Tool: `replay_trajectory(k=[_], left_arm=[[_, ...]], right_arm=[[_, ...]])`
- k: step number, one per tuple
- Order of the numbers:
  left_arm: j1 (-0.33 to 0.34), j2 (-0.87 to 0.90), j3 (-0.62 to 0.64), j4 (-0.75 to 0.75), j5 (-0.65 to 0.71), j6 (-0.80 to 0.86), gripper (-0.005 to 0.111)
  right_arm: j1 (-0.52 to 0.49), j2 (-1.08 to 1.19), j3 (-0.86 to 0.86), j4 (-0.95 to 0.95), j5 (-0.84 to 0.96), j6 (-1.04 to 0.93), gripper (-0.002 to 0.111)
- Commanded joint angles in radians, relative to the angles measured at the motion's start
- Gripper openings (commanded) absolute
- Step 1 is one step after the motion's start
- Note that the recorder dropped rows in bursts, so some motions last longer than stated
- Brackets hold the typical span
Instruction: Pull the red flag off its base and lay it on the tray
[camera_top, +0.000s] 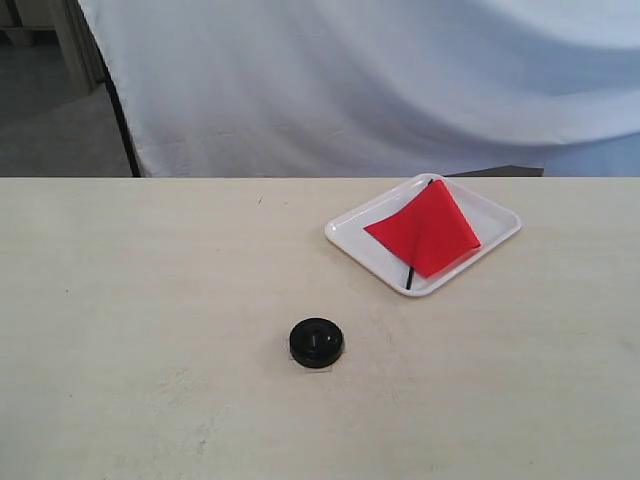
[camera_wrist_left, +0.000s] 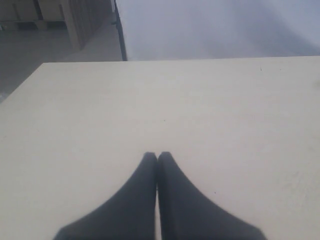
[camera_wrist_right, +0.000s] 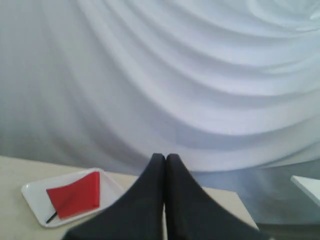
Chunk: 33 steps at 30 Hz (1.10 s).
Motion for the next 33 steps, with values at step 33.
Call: replay_trajectory(k=[33], left_arm=[[-0.003, -0.003, 0.002, 0.003, -0.005, -0.006, 0.0]], right_arm=[[0.046, -0.002, 0.883, 0.057, -1.004, 0.059, -0.001]])
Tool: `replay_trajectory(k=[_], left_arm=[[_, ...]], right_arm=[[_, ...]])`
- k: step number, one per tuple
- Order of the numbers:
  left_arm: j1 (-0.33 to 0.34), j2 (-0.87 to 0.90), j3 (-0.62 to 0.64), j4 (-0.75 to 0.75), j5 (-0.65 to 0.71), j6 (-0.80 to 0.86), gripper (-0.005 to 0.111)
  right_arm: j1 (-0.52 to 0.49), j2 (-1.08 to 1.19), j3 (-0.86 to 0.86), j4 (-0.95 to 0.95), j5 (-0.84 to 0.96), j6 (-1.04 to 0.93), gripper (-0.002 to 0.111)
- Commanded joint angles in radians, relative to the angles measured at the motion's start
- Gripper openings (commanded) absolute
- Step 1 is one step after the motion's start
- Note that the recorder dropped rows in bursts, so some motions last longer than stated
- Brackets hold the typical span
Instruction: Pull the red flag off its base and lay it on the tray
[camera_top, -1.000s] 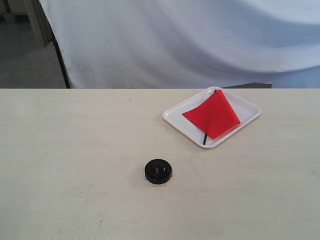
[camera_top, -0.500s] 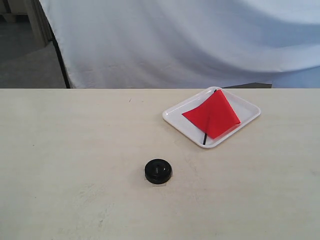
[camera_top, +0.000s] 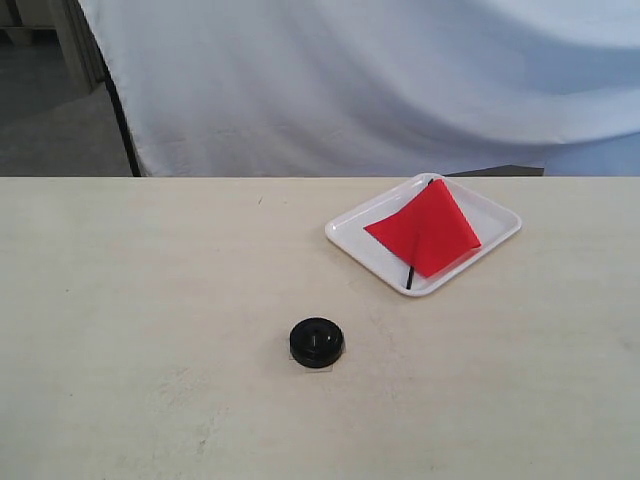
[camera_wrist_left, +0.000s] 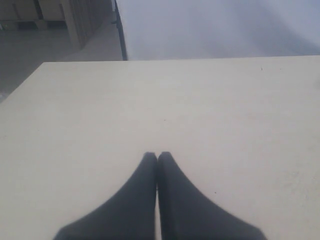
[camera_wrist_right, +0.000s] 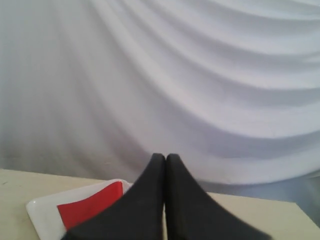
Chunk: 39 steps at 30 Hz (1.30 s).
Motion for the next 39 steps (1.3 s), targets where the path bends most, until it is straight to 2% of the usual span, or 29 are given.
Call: replay_trajectory(k=[1, 4, 6, 20, 27, 39], left_arm=[[-0.003, -0.003, 0.002, 0.003, -0.005, -0.006, 0.0], [-0.003, -0.003, 0.002, 0.003, -0.005, -0.006, 0.0], [-0.003, -0.003, 0.002, 0.003, -0.005, -0.006, 0.0], [-0.003, -0.003, 0.002, 0.003, -0.005, -0.006, 0.0], [-0.003, -0.003, 0.002, 0.003, -0.005, -0.006, 0.0], [-0.003, -0.003, 0.002, 0.003, -0.005, -0.006, 0.0]], right_arm=[[0.003, -0.005, 0.157, 0.003, -0.264, 0.006, -0.001], [0.003, -0.005, 0.22, 0.003, -0.469, 0.006, -0.001], [0.003, -0.005, 0.22, 0.003, -0.494, 0.006, -0.001], [0.003, -0.005, 0.22, 0.001, -0.067, -0.028, -0.001], [0.003, -0.005, 0.22, 0.004, -0.004, -0.02, -0.001], [0.003, -0.005, 0.22, 0.004, -0.002, -0.02, -0.001]])
